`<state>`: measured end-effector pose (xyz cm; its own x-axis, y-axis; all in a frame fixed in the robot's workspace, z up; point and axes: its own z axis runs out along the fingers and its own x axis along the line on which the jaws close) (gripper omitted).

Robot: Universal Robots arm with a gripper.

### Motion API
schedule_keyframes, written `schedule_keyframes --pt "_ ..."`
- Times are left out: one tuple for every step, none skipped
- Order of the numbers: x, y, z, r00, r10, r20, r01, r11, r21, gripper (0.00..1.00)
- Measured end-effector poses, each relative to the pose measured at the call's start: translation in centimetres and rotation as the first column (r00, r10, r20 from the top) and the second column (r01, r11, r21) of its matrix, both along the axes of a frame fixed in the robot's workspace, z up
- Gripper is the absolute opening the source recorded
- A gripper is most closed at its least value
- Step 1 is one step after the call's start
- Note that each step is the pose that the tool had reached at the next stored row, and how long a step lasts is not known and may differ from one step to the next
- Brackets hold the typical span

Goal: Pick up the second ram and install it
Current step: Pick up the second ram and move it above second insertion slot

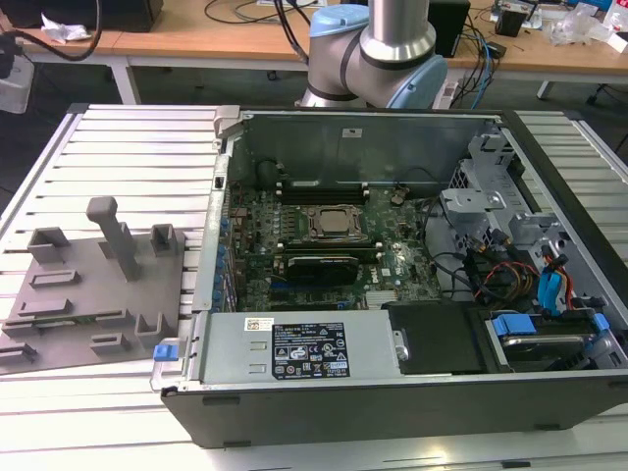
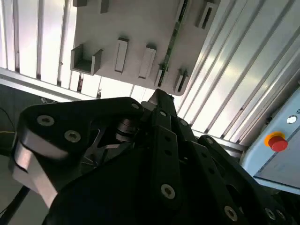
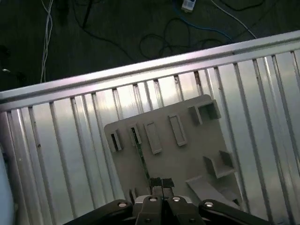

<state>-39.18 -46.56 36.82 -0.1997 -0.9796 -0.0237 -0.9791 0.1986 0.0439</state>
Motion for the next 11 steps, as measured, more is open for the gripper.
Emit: schedule_keyframes --pt "0.00 0.00 0.00 0.9984 0.057 0.0000 -0.057 0.9984 0.0000 0.11" --pt "0.00 0.00 0.00 0.9971 0.076 0.0000 -0.076 0.9971 -0.0011 0.11" --pt "0.00 0.00 0.00 0.9959 0.090 -0.0001 -0.090 0.9959 -0.0024 0.11" --pt "0.00 0.00 0.00 0.9951 0.099 -0.0003 -0.099 0.9951 -0.0043 0.11" --pt "0.00 0.01 0.02 0.9941 0.109 -0.0011 -0.109 0.9940 -0.0098 0.11" --pt "0.00 0.01 0.00 0.9927 0.121 -0.0019 -0.121 0.9925 -0.0180 0.11" --pt "0.01 -0.01 0.00 0.9902 0.140 -0.0023 -0.140 0.9900 -0.0209 0.11" --pt "0.00 -0.01 0.00 0.9890 0.148 -0.0023 -0.148 0.9887 -0.0209 0.11" --pt "0.00 0.00 0.00 0.9883 0.152 -0.0023 -0.152 0.9881 -0.0208 0.11" --pt "0.00 0.00 0.00 0.9877 0.156 -0.0022 -0.156 0.9875 -0.0204 0.11" --pt "0.00 0.00 0.00 0.9877 0.156 -0.0022 -0.156 0.9875 -0.0203 0.11"
